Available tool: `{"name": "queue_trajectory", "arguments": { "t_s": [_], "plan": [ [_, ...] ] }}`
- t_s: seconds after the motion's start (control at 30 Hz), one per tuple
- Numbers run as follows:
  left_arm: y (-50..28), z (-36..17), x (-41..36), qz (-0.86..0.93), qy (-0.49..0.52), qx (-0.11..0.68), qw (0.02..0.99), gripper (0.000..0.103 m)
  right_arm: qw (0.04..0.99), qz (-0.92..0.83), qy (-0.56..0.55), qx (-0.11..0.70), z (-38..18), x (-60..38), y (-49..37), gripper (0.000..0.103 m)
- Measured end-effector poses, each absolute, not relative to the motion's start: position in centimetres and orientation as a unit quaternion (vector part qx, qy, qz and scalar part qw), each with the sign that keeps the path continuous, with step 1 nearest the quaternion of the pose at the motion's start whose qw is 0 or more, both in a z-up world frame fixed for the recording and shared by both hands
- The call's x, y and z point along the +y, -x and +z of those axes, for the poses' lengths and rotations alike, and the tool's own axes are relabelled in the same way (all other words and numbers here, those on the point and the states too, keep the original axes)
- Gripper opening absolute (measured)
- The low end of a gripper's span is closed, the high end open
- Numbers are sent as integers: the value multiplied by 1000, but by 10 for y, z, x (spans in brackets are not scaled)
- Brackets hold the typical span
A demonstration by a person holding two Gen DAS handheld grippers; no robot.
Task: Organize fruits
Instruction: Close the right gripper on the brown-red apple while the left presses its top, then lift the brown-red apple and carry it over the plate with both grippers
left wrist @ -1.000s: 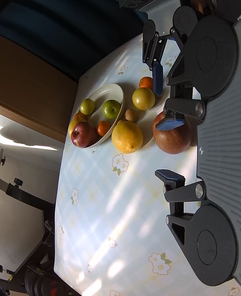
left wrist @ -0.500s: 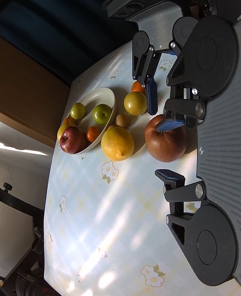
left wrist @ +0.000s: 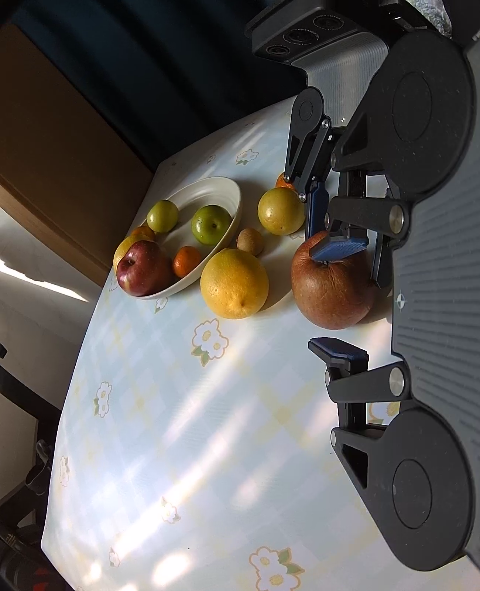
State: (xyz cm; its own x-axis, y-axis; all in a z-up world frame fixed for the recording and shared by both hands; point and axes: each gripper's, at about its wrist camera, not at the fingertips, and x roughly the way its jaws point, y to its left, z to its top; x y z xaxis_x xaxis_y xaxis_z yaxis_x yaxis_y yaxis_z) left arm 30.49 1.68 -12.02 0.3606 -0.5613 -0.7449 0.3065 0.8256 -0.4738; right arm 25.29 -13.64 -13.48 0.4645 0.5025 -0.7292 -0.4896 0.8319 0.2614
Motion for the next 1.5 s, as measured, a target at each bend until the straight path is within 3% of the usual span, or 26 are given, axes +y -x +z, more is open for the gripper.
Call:
{"name": "queue_trajectory", "arguments": {
  "t_s": [0.9, 1.03, 1.17, 1.5],
  "plan": [
    [-306, -124, 18, -280, 138, 497, 810, 48, 871, 274, -25, 407, -141, -134, -249, 56],
    [-307, -122, 15, -289, 146, 497, 805, 39, 883, 258, -20, 390, -138, -137, -244, 56],
    [-313, -121, 10, -292, 166, 497, 800, 39, 890, 245, -39, 383, -133, -150, -246, 56],
    [-332, -76, -35, -323, 120, 457, 820, 39, 919, 210, -52, 329, -96, -192, -257, 56]
  ]
}}
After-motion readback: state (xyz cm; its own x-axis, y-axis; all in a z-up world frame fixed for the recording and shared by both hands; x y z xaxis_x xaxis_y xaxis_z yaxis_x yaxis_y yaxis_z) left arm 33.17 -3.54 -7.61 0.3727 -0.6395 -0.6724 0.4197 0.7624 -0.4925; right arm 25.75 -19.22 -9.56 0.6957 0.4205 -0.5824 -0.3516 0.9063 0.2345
